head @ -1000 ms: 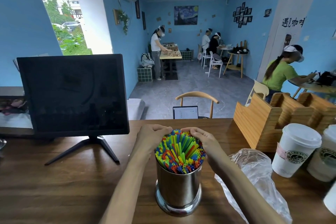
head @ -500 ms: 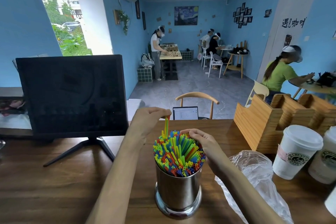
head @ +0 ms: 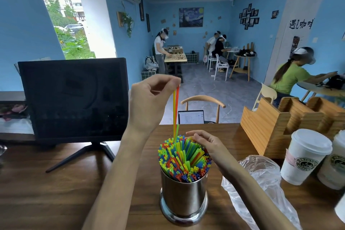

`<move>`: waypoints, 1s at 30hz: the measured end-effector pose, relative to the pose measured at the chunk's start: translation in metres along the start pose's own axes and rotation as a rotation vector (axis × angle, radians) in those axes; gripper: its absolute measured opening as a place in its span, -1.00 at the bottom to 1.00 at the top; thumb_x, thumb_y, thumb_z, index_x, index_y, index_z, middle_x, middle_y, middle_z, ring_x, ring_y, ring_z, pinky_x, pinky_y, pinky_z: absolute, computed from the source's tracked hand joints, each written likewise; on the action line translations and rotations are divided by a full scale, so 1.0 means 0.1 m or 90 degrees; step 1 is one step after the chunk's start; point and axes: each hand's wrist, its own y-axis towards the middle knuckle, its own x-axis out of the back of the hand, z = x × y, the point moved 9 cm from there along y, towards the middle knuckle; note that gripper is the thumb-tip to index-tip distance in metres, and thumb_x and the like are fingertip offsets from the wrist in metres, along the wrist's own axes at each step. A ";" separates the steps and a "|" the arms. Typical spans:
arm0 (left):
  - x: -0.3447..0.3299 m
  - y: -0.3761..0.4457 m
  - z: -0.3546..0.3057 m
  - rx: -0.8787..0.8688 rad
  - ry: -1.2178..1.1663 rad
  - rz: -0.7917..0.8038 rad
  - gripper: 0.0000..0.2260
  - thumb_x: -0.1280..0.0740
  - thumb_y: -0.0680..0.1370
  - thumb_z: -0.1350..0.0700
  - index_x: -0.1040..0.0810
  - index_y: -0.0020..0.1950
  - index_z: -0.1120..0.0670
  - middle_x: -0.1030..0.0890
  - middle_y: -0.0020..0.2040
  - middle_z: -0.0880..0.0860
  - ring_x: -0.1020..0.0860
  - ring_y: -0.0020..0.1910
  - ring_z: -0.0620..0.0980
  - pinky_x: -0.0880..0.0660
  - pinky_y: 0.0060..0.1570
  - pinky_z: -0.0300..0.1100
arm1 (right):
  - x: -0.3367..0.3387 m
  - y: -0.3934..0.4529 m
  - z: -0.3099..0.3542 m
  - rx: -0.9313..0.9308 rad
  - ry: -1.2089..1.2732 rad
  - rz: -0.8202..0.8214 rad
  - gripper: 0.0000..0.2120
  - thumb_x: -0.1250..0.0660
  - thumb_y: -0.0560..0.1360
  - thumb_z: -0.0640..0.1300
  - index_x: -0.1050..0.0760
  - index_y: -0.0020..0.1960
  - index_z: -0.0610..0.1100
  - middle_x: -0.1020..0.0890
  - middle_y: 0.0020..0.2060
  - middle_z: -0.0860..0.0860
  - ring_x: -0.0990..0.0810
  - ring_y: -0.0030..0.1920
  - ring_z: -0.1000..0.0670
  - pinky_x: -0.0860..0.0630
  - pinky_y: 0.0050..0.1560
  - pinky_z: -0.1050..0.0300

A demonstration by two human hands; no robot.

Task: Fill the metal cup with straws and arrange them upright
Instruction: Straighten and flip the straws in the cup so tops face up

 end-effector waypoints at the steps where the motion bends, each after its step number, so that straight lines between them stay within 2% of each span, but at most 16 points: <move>1: 0.08 0.00 -0.11 -0.024 -0.028 -0.027 -0.97 -0.45 0.55 0.01 -0.69 -0.04 -0.11 -0.71 -0.17 -0.23 -0.64 -0.18 -0.23 -0.52 -0.14 -0.35 | 0.03 0.00 0.05 0.032 -0.010 -0.025 -0.78 -0.27 0.63 0.01 -0.60 0.20 0.02 -0.70 0.14 0.06 -0.69 0.13 0.05 -0.61 0.15 0.05; 3: 0.27 -0.04 -0.29 -0.065 -0.109 -0.107 -0.96 -0.46 0.55 0.04 -0.71 -0.04 -0.04 -0.72 -0.17 -0.13 -0.61 -0.26 -0.17 -0.51 -0.21 -0.28 | 0.21 -0.10 0.24 0.139 0.006 -0.166 -0.81 -0.30 0.60 -0.03 -0.61 0.17 0.03 -0.70 0.11 0.07 -0.66 0.15 0.06 -0.56 0.22 -0.01; 4: 0.38 -0.08 -0.36 -0.084 -0.158 -0.155 -0.95 -0.45 0.56 0.06 -0.71 -0.04 -0.01 -0.72 -0.18 -0.09 -0.58 -0.32 -0.13 -0.49 -0.25 -0.24 | 0.30 -0.21 0.36 0.198 0.051 -0.236 -0.83 -0.31 0.59 -0.06 -0.63 0.11 -0.03 -0.71 0.03 0.02 -0.67 0.08 0.03 -0.55 0.17 -0.02; 5: 0.47 -0.15 -0.43 -0.103 -0.197 -0.197 -0.95 -0.45 0.57 0.07 -0.70 -0.05 0.01 -0.72 -0.18 -0.06 -0.56 -0.36 -0.09 -0.48 -0.28 -0.21 | 0.32 -0.33 0.50 0.249 0.094 -0.265 -0.82 -0.31 0.59 -0.05 -0.66 -0.01 -0.10 -0.72 -0.09 -0.06 -0.68 -0.05 -0.03 -0.54 0.05 -0.02; 6: 0.52 -0.21 -0.49 -0.117 -0.222 -0.224 -0.94 -0.43 0.58 0.07 -0.69 -0.05 0.02 -0.72 -0.18 -0.06 -0.56 -0.38 -0.06 -0.49 -0.29 -0.18 | 0.30 -0.44 0.62 0.283 0.116 -0.263 -0.71 -0.32 0.58 0.01 -0.66 -0.15 -0.16 -0.70 -0.23 -0.13 -0.66 -0.20 -0.09 -0.52 -0.09 -0.01; 8: 0.50 -0.33 -0.56 -0.122 -0.251 -0.227 -0.93 -0.40 0.58 0.09 -0.68 -0.05 0.03 -0.72 -0.15 -0.06 -0.60 -0.36 -0.03 -0.53 -0.27 -0.14 | 0.05 -0.59 0.86 0.277 0.142 -0.149 -0.45 -0.33 0.51 0.26 -0.66 -0.29 -0.22 -0.66 -0.38 -0.25 -0.64 -0.39 -0.13 -0.49 -0.35 0.12; 9: 0.44 -0.38 -0.57 -0.115 -0.263 -0.209 -0.93 -0.40 0.58 0.09 -0.68 -0.05 0.03 -0.73 -0.14 -0.04 -0.63 -0.34 -0.02 -0.55 -0.25 -0.14 | -0.11 -0.63 0.95 0.232 0.161 -0.070 -0.39 -0.32 0.46 0.35 -0.68 -0.26 -0.22 -0.68 -0.35 -0.28 -0.67 -0.40 -0.14 -0.49 -0.42 0.18; 11: 0.30 -0.47 -0.55 -0.091 -0.285 -0.153 -0.93 -0.41 0.58 0.08 -0.69 -0.06 0.01 -0.74 -0.12 0.01 -0.65 -0.31 -0.01 -0.58 -0.22 -0.15 | -0.32 -0.65 1.03 0.118 0.242 0.033 -0.34 -0.21 0.42 0.40 -0.73 -0.12 -0.19 -0.72 -0.18 -0.27 -0.73 -0.32 -0.13 -0.55 -0.45 0.22; 13: 0.19 -0.56 -0.49 -0.067 -0.281 -0.109 -0.91 -0.40 0.55 0.05 -0.68 -0.07 0.02 -0.74 -0.12 0.03 -0.66 -0.28 -0.02 -0.60 -0.19 -0.16 | -0.35 -0.62 1.07 0.039 0.373 0.050 -0.42 -0.18 0.41 0.31 -0.75 -0.14 -0.13 -0.75 -0.10 -0.15 -0.74 -0.30 -0.04 -0.59 -0.44 0.24; 16: 0.13 -0.69 -0.35 -0.016 -0.280 -0.100 -0.88 -0.39 0.51 0.06 -0.66 -0.07 0.08 -0.74 -0.15 0.02 -0.69 -0.24 -0.04 -0.63 -0.15 -0.19 | -0.21 -0.53 1.17 0.042 0.506 -0.008 -0.68 -0.31 0.45 0.10 -0.76 -0.14 -0.09 -0.75 -0.04 -0.04 -0.75 -0.22 0.02 -0.62 -0.37 0.28; 19: 0.13 -0.78 -0.17 0.043 -0.289 -0.116 -0.82 -0.44 0.46 0.00 -0.69 -0.08 0.09 -0.74 -0.16 0.04 -0.71 -0.21 -0.01 -0.64 -0.13 -0.19 | -0.19 -0.43 1.19 0.036 0.557 -0.021 -0.80 -0.37 0.44 -0.03 -0.72 -0.15 -0.12 -0.75 -0.12 -0.03 -0.74 -0.26 0.04 -0.61 -0.39 0.29; 21: 0.08 -0.78 -0.04 0.077 -0.325 -0.065 -0.83 -0.49 0.40 -0.03 -0.73 -0.12 0.03 -0.75 -0.12 0.05 -0.70 -0.19 0.01 -0.64 -0.10 -0.16 | -0.16 -0.37 1.18 0.028 0.521 -0.022 -0.84 -0.38 0.45 -0.05 -0.65 -0.09 -0.12 -0.74 -0.17 -0.02 -0.72 -0.33 0.07 -0.60 -0.41 0.30; 23: -0.02 -0.78 0.07 0.111 -0.361 0.020 -0.83 -0.55 0.32 0.06 -0.73 -0.11 0.02 -0.74 -0.09 0.05 -0.67 -0.21 -0.04 -0.63 -0.12 -0.19 | -0.14 -0.31 1.16 0.017 0.462 -0.016 -0.85 -0.39 0.47 -0.06 -0.62 -0.08 -0.13 -0.74 -0.21 -0.02 -0.69 -0.37 0.09 -0.60 -0.40 0.30; 26: -0.06 -0.82 0.24 0.124 -0.247 0.092 -0.63 -0.67 0.23 0.16 -0.71 -0.01 -0.01 -0.71 -0.04 0.09 -0.63 -0.14 -0.11 -0.59 -0.08 -0.23 | -0.03 -0.21 1.10 0.029 0.343 -0.034 -0.86 -0.34 0.56 -0.11 -0.62 -0.02 -0.17 -0.71 -0.26 -0.03 -0.63 -0.43 0.12 -0.59 -0.37 0.30; 28: -0.03 -0.85 0.34 0.122 -0.172 0.107 -0.58 -0.67 0.23 0.01 -0.69 0.05 -0.13 -0.70 0.02 0.01 -0.62 -0.05 -0.11 -0.58 -0.02 -0.23 | 0.13 -0.16 1.10 0.061 0.222 -0.077 -0.85 -0.33 0.59 -0.14 -0.61 0.07 -0.19 -0.72 -0.21 -0.08 -0.62 -0.43 0.09 -0.61 -0.34 0.27; 30: 0.00 -0.89 0.45 0.137 -0.132 0.100 -0.58 -0.65 0.25 -0.09 -0.68 0.08 -0.15 -0.69 0.03 -0.08 -0.62 0.00 -0.12 -0.56 -0.01 -0.25 | 0.31 -0.14 1.12 0.109 0.063 -0.127 -0.85 -0.37 0.59 -0.16 -0.62 0.13 -0.17 -0.73 -0.10 -0.16 -0.67 -0.37 0.02 -0.65 -0.28 0.18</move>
